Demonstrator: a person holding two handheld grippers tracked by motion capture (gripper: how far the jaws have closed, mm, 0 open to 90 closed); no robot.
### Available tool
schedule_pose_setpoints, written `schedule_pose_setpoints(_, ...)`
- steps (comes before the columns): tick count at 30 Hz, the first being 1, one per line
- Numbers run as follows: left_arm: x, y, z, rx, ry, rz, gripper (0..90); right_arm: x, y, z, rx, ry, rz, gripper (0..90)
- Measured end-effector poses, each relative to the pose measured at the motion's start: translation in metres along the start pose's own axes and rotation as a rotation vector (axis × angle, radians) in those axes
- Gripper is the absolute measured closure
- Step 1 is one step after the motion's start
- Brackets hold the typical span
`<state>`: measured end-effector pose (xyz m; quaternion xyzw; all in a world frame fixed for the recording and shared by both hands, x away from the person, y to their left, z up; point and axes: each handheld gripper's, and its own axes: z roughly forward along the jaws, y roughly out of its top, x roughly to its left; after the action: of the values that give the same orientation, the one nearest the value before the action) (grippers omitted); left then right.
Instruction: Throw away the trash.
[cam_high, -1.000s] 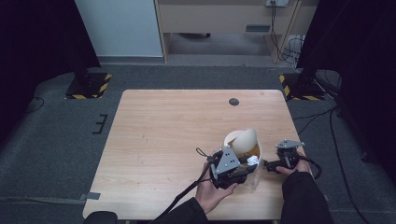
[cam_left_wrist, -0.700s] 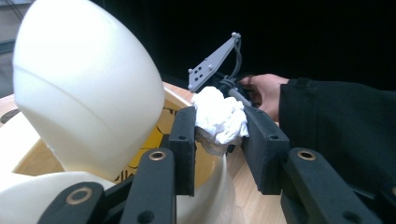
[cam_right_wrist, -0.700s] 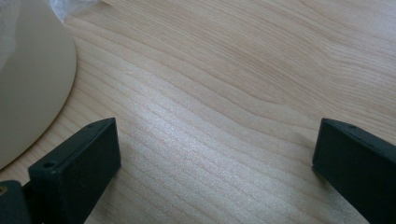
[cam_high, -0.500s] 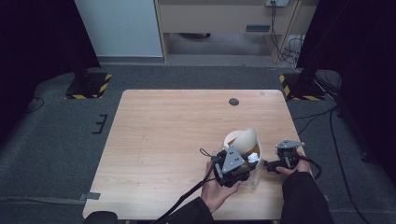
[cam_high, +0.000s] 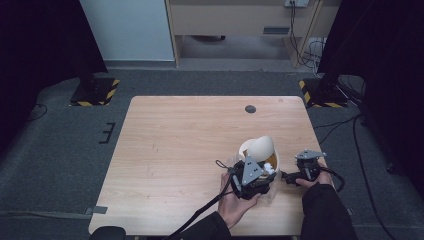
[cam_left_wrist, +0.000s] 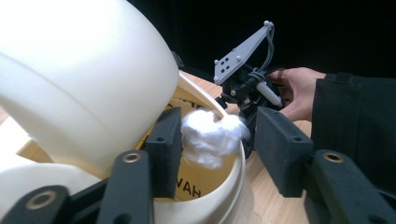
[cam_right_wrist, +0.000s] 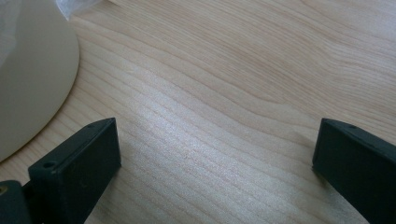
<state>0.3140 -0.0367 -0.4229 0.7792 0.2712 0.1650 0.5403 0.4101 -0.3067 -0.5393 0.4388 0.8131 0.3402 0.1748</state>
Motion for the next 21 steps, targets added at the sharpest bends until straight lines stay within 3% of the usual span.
schedule_pose_setpoints(10,-0.004,0.004,-0.014,-0.032,-0.038,0.016,42.7,0.0,0.0,0.0,0.002,0.001,-0.001,1.1)
schedule_pose_setpoints(16,-0.003,0.009,-0.034,-0.065,-0.076,0.01,39.2,0.0,0.0,0.0,0.001,0.001,-0.004,1.1)
schedule_pose_setpoints(21,0.006,0.012,-0.057,-0.096,-0.098,0.013,36.6,0.0,0.0,0.0,0.0,0.001,-0.005,1.2)
